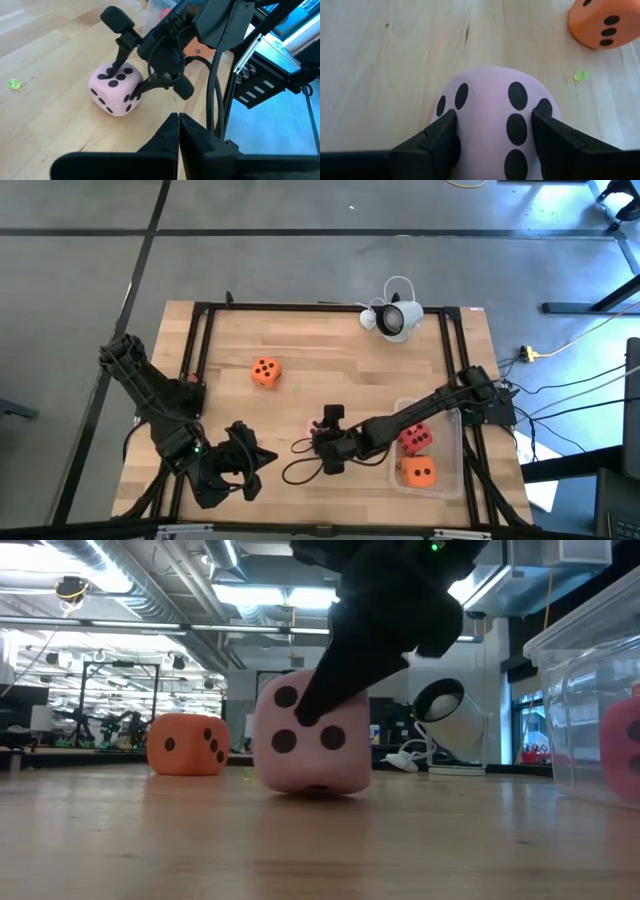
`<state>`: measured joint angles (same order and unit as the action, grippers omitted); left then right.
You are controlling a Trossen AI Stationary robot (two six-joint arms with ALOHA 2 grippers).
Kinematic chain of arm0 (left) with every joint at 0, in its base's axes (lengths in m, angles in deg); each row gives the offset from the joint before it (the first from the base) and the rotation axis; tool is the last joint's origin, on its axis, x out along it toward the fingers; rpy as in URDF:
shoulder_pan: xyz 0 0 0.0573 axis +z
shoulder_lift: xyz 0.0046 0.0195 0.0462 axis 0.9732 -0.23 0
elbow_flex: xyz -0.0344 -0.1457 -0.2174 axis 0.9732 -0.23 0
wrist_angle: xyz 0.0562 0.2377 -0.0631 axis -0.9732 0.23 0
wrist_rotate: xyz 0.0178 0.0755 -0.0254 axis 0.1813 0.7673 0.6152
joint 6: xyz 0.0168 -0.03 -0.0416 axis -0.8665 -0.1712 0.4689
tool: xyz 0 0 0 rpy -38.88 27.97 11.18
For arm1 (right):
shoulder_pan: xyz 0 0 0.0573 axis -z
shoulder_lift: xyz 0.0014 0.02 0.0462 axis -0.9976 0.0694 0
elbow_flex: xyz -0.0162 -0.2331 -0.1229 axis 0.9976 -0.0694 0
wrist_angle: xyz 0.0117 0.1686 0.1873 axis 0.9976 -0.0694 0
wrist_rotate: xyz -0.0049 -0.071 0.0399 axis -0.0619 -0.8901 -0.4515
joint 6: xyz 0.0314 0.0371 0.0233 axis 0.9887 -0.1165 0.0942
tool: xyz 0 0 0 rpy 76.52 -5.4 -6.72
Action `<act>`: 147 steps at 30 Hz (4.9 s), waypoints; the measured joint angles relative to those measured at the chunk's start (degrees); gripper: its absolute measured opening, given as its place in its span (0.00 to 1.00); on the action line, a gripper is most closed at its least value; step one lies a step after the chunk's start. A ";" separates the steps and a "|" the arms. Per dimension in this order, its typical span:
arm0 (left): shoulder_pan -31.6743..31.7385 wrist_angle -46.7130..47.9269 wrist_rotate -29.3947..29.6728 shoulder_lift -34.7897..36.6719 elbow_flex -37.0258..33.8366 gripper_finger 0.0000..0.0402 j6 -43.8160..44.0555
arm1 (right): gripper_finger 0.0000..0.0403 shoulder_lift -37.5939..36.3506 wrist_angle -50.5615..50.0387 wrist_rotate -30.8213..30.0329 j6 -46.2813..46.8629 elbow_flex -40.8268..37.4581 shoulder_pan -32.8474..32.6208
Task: Pick & Place Dice
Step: Put the large pink die into the transparent bin
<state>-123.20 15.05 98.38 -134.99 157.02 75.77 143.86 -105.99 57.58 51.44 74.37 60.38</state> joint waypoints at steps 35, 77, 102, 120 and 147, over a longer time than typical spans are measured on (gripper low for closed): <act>0.09 0.15 -0.02 -0.02 0.00 0.01 -0.55 | 0.38 -37.85 -59.63 1.93 59.71 0.22 -14.02; 0.15 0.50 -1.03 -0.02 0.00 0.01 -0.61 | 0.32 -40.87 -66.67 23.15 69.69 0.17 -21.29; 2.03 0.44 -3.65 -0.02 0.00 0.01 -1.19 | 0.30 -24.53 -59.27 16.71 64.05 0.29 -20.04; 5.07 0.31 -5.95 -0.02 0.00 0.01 -3.19 | 0.28 -24.58 -52.98 8.49 55.78 3.38 -16.13; 5.38 0.22 -5.97 -0.02 0.00 0.01 -3.61 | 0.25 -24.68 -57.10 10.90 60.58 -2.60 -18.44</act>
<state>-117.83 15.27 92.42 -135.01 157.02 72.16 119.18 -163.08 68.47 112.02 71.77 41.93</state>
